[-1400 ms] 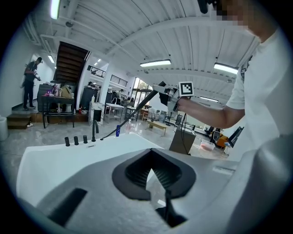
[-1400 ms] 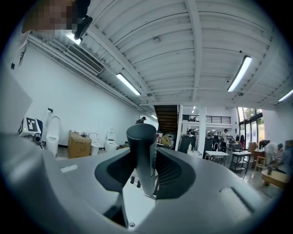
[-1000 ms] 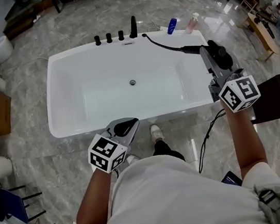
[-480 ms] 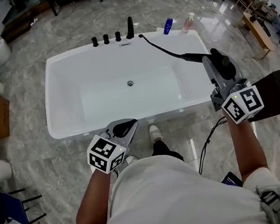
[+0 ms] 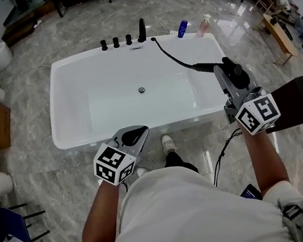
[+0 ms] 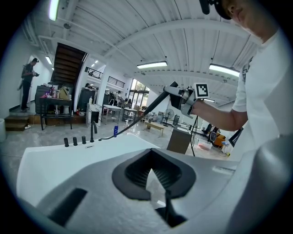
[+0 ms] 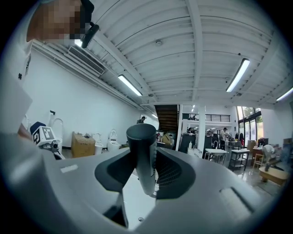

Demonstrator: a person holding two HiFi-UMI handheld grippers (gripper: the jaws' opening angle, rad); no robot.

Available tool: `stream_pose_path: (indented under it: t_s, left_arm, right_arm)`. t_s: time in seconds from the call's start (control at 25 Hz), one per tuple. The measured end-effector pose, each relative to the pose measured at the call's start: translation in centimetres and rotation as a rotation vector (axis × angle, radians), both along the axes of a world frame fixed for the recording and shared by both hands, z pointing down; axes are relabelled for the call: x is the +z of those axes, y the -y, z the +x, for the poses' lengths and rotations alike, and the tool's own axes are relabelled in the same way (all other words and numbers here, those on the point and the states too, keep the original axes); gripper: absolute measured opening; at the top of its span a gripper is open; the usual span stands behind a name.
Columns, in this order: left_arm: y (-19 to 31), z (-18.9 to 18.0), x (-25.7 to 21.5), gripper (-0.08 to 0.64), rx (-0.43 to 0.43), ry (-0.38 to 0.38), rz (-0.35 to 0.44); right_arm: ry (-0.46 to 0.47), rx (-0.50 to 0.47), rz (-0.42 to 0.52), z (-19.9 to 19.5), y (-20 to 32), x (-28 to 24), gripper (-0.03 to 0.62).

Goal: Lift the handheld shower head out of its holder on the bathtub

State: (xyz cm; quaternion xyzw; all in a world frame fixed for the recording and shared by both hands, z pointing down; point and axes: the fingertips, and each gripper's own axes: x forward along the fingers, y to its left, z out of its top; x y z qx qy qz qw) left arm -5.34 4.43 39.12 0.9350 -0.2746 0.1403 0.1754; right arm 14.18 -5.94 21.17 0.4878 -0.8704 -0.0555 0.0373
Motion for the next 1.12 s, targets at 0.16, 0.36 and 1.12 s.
stream_pose_path:
  t_s: [0.16,0.36,1.12]
  left_arm:
    - [-0.04,-0.49,-0.11,0.006,-0.006,-0.001,0.000]
    - [-0.29,-0.55,-0.28,0.006,-0.013,-0.002,0.002]
    - [-0.75,-0.86,-0.92,0.006,-0.012,-0.006,0.011]
  right_arm:
    - [-0.003,-0.004,-0.001,-0.56,0.11,-0.14,0.143]
    - [-0.006,-0.010,0.000,-0.67,0.02,-0.22,0.143]
    - [-0.019,0.006,0.000,-0.75,-0.27,-0.40,0.143]
